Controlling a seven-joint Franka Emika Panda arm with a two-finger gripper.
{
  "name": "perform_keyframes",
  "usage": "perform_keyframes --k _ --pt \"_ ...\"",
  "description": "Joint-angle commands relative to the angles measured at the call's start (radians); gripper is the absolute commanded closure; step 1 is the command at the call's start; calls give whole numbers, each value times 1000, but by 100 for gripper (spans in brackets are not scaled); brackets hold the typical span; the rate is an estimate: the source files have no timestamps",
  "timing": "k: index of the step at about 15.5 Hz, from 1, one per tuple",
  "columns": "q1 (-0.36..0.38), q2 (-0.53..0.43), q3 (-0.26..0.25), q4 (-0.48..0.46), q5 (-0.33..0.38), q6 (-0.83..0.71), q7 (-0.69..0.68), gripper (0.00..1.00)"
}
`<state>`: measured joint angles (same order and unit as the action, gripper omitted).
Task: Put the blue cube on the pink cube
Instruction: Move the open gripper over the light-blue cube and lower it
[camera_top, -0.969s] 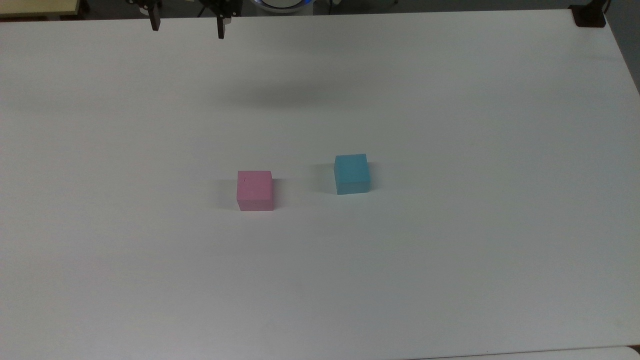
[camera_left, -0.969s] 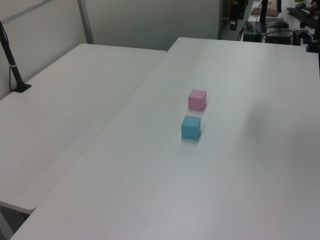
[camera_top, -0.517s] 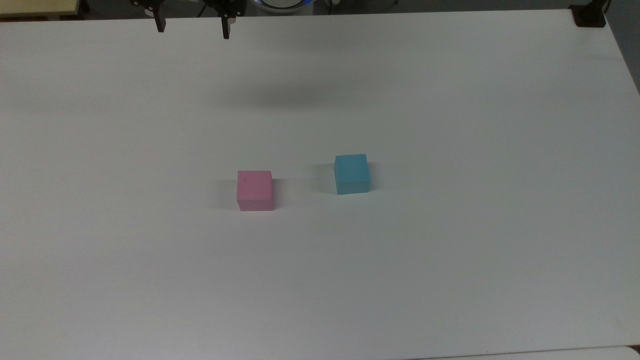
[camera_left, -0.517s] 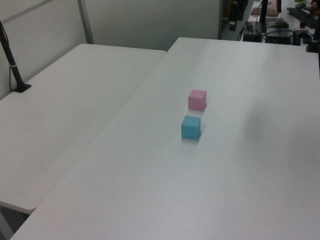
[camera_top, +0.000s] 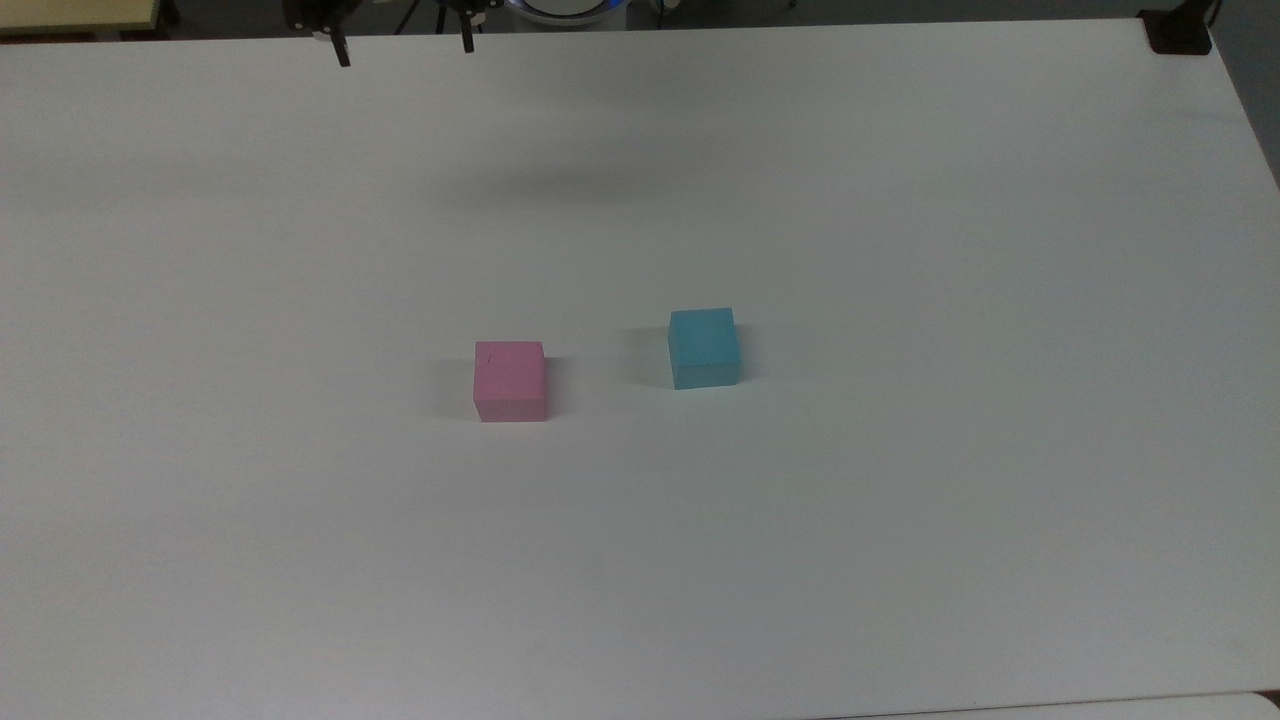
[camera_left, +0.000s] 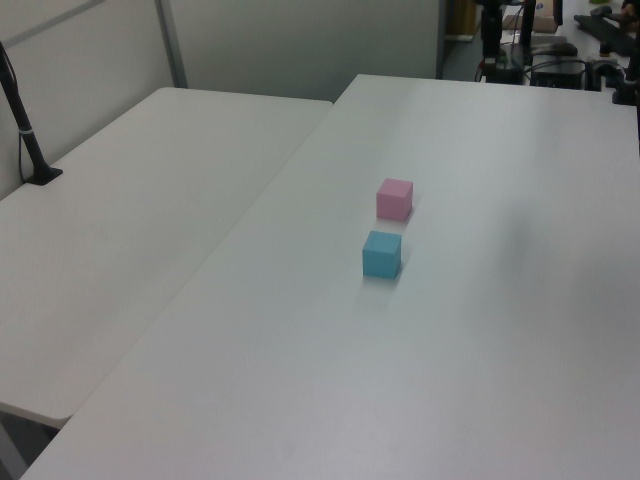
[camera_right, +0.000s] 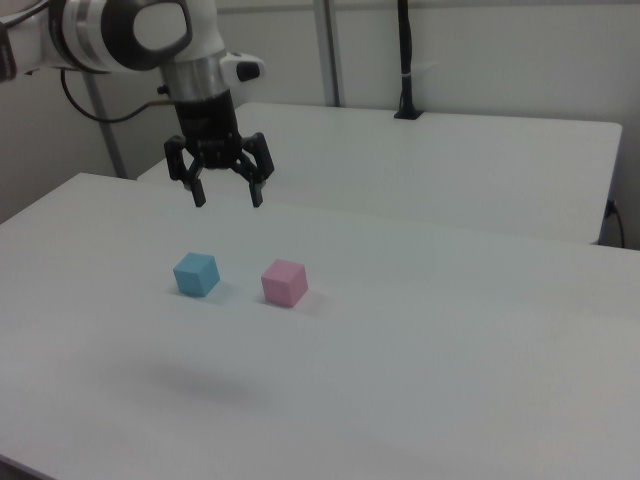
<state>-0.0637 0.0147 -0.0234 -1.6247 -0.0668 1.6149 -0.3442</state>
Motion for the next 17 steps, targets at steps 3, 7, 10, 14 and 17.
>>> perform_keyframes --k 3,7,10,14,17 --pt "47 -16 5 -96 116 -7 12 0" --pt "120 17 7 -130 116 78 189 0" --pt "180 115 7 -129 116 206 377 0" --pt "245 221 7 -119 99 319 482 0" --pt "271 313 7 -80 75 347 493 0"
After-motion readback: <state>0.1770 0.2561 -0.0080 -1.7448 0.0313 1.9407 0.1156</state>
